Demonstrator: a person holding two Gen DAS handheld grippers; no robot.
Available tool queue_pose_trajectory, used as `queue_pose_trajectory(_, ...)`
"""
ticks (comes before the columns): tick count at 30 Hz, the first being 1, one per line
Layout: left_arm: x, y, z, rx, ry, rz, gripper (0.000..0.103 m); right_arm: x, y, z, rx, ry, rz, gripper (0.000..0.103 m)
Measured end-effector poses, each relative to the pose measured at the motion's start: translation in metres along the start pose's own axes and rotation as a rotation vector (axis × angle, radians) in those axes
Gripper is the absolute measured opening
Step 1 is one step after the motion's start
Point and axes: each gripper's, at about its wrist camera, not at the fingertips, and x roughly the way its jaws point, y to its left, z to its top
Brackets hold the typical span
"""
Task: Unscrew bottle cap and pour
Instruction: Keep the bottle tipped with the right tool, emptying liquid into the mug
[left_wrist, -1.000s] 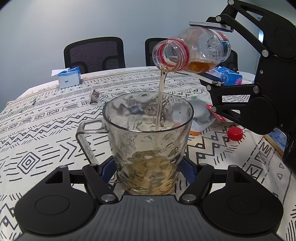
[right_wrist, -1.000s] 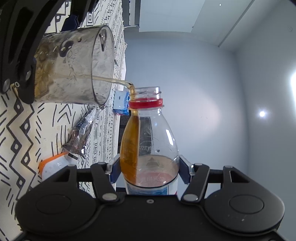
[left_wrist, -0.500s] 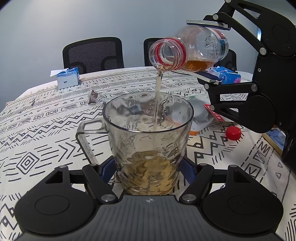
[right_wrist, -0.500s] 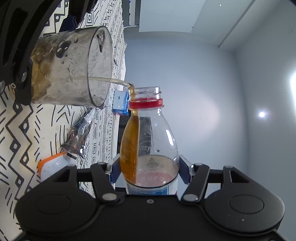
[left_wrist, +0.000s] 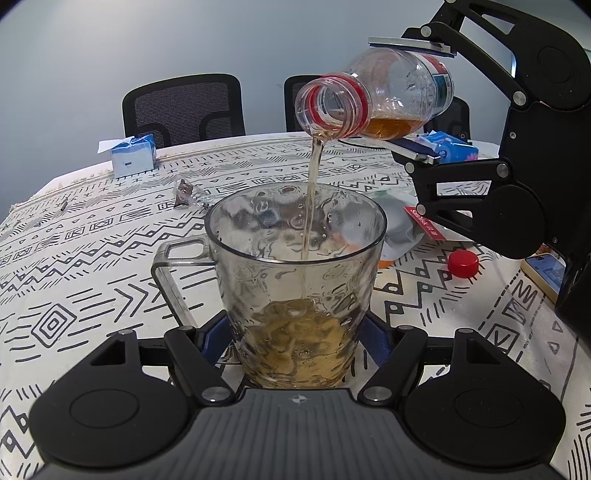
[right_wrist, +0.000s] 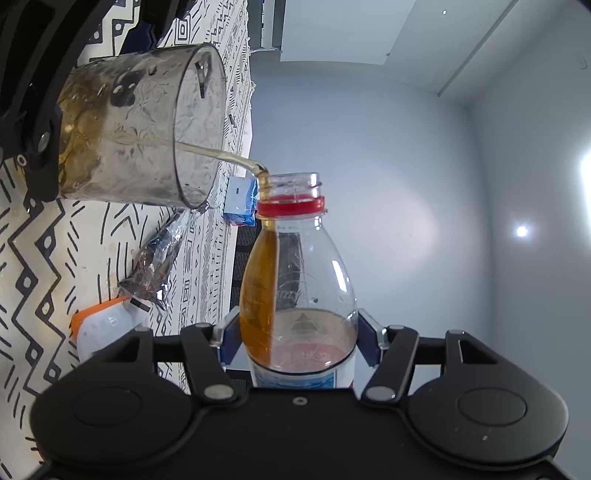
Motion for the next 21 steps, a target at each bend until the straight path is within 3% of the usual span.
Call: queue_pose_trajectory(21, -0.0016, -0.0022, -0.0005, 0.006, 0.001, -0.003, 0.071, -0.0062, 0.0015, -0.0035, -0.027, 0.002, -0.004, 0.065)
